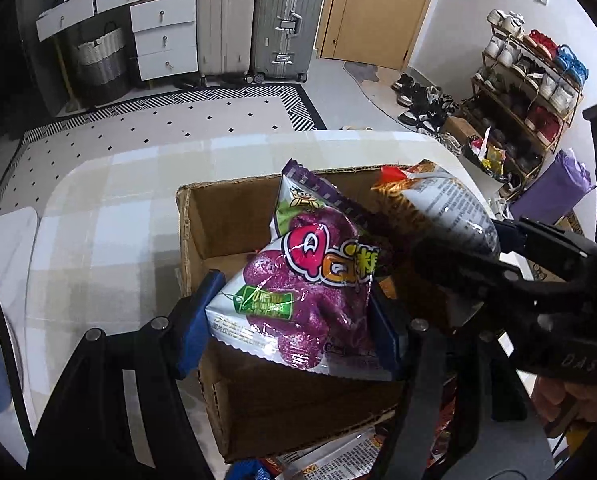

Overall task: Organize snacks
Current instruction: 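Carry both bags into the SF box and open both tools to release them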

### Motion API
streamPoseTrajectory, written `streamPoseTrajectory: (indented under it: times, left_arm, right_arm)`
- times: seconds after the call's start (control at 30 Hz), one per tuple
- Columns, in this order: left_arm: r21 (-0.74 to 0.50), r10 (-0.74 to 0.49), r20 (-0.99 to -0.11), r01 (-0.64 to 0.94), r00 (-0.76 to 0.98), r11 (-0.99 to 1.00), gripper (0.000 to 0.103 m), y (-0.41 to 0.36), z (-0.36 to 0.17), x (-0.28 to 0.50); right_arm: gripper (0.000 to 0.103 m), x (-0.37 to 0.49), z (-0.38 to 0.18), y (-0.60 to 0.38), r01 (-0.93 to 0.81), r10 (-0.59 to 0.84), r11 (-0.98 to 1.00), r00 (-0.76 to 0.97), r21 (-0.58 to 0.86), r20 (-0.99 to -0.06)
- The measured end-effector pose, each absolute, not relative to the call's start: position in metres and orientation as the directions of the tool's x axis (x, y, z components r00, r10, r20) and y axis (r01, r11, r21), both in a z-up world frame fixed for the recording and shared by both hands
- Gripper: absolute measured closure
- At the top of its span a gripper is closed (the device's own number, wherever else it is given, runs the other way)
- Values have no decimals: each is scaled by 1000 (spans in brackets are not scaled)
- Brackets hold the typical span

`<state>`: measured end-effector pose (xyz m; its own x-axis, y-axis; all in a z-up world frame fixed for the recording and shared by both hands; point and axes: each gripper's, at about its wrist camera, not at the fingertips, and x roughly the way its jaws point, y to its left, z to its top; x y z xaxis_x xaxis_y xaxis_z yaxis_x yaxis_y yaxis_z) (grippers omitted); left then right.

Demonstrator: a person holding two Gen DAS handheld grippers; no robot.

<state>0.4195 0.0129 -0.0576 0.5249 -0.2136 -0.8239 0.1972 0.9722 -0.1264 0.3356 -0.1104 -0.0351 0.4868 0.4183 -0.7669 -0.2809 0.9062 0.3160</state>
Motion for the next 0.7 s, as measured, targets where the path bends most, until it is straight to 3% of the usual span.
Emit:
streamPoseTrajectory:
  times: [0.7]
  left_arm:
    - [-148, -239, -825, 212, 512, 966, 30, 25, -65, 368]
  right_arm:
    - [48, 338, -43, -110, -259, 417, 907, 437, 332, -797]
